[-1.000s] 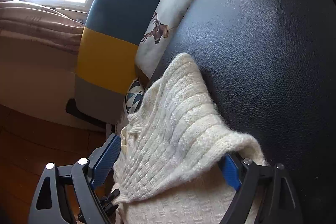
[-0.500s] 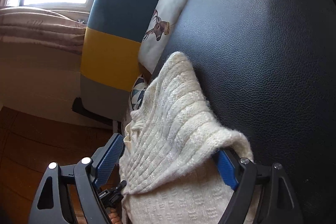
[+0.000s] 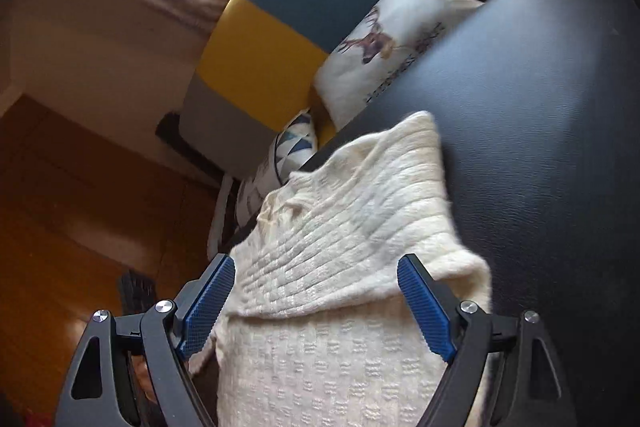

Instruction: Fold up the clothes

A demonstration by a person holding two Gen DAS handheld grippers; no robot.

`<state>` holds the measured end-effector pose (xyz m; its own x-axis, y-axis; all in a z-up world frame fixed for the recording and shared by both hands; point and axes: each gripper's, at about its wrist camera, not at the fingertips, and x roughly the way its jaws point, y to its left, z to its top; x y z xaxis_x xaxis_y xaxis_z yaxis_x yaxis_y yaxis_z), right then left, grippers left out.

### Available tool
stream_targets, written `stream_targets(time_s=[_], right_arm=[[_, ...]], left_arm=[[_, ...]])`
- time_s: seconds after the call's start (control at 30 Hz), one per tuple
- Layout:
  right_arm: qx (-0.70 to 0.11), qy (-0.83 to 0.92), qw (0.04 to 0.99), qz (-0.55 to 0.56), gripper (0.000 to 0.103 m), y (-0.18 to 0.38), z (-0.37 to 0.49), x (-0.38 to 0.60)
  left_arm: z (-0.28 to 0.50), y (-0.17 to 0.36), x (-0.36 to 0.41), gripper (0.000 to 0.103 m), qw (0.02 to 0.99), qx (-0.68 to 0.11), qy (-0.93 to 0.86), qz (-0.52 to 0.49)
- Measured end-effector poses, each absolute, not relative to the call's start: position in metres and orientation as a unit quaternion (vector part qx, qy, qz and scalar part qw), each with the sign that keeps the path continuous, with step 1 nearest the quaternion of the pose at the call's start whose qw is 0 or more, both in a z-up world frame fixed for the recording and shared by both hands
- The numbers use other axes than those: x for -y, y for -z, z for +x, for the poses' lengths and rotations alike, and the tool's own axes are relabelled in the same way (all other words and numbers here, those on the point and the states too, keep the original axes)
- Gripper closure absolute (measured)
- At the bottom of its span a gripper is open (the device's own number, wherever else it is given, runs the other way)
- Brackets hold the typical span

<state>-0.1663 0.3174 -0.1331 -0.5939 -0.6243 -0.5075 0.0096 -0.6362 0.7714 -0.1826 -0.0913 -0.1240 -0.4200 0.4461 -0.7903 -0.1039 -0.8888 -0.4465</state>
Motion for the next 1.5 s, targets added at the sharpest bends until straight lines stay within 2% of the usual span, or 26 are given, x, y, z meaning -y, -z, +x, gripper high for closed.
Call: stream_targets(time_s=[0.13, 0.17, 0.3, 0.4, 0.5, 0.57, 0.67, 0.83, 1.0, 1.03, 1.07, 1.1, 1.13, 1.23, 1.3, 1.37, 1.5], right_arm=[[0.329, 0.802, 0.152, 0.475, 0.017, 0.158, -0.192, -0.303], [0.329, 0.796, 0.15, 0.485, 0.02, 0.166, -0.193, -0.305], [0.315, 0.806, 0.181, 0.467, 0.023, 0.175, -0.185, -0.312], [0.293, 0.814, 0.195, 0.462, 0.023, 0.175, -0.179, -0.31], [0.271, 0.819, 0.201, 0.464, 0.023, 0.174, -0.176, -0.306], [0.254, 0.822, 0.207, 0.466, 0.023, 0.173, -0.175, -0.302], [0.215, 0.825, 0.226, 0.471, 0.023, 0.171, -0.175, -0.296], [0.195, 0.817, 0.263, 0.475, 0.023, 0.17, -0.178, -0.3], [0.208, 0.814, 0.28, 0.464, 0.023, 0.171, -0.176, -0.306], [0.208, 0.815, 0.281, 0.462, 0.023, 0.171, -0.175, -0.307], [0.208, 0.816, 0.282, 0.46, 0.023, 0.171, -0.174, -0.307], [0.207, 0.816, 0.283, 0.46, 0.023, 0.171, -0.174, -0.307], [0.204, 0.818, 0.282, 0.459, 0.023, 0.17, -0.173, -0.306], [0.193, 0.825, 0.276, 0.454, 0.023, 0.171, -0.17, -0.303], [0.185, 0.83, 0.267, 0.454, 0.023, 0.171, -0.167, -0.299], [0.175, 0.834, 0.257, 0.456, 0.023, 0.17, -0.166, -0.295], [0.162, 0.838, 0.245, 0.46, 0.023, 0.169, -0.166, -0.289]], left_arm=[[-0.184, 0.131, 0.042, 0.087, 0.198, 0.127, -0.818, -0.525], [-0.184, 0.132, 0.03, 0.087, 0.206, 0.116, -0.816, -0.528], [-0.186, 0.139, -0.019, 0.087, 0.237, 0.075, -0.805, -0.539], [-0.207, 0.121, -0.063, 0.086, 0.301, 0.055, -0.793, -0.527], [-0.23, 0.101, -0.106, 0.082, 0.365, 0.034, -0.777, -0.511], [-0.245, 0.088, -0.136, 0.068, 0.407, 0.02, -0.764, -0.5], [-0.268, 0.09, -0.186, 0.057, 0.446, -0.04, -0.736, -0.507], [-0.29, 0.107, -0.231, 0.054, 0.496, -0.115, -0.681, -0.526], [-0.302, 0.128, -0.251, 0.051, 0.508, -0.132, -0.647, -0.553], [-0.303, 0.132, -0.253, 0.052, 0.511, -0.135, -0.638, -0.56], [-0.304, 0.137, -0.255, 0.062, 0.514, -0.139, -0.629, -0.567], [-0.301, 0.136, -0.256, 0.073, 0.518, -0.149, -0.631, -0.558], [-0.299, 0.135, -0.257, 0.095, 0.522, -0.159, -0.635, -0.547], [-0.298, 0.119, -0.246, 0.097, 0.546, -0.109, -0.661, -0.504], [-0.306, 0.132, -0.244, 0.098, 0.5, -0.121, -0.696, -0.501], [-0.311, 0.153, -0.246, 0.102, 0.458, -0.143, -0.715, -0.509], [-0.308, 0.148, -0.239, 0.102, 0.44, -0.115, -0.734, -0.504]])
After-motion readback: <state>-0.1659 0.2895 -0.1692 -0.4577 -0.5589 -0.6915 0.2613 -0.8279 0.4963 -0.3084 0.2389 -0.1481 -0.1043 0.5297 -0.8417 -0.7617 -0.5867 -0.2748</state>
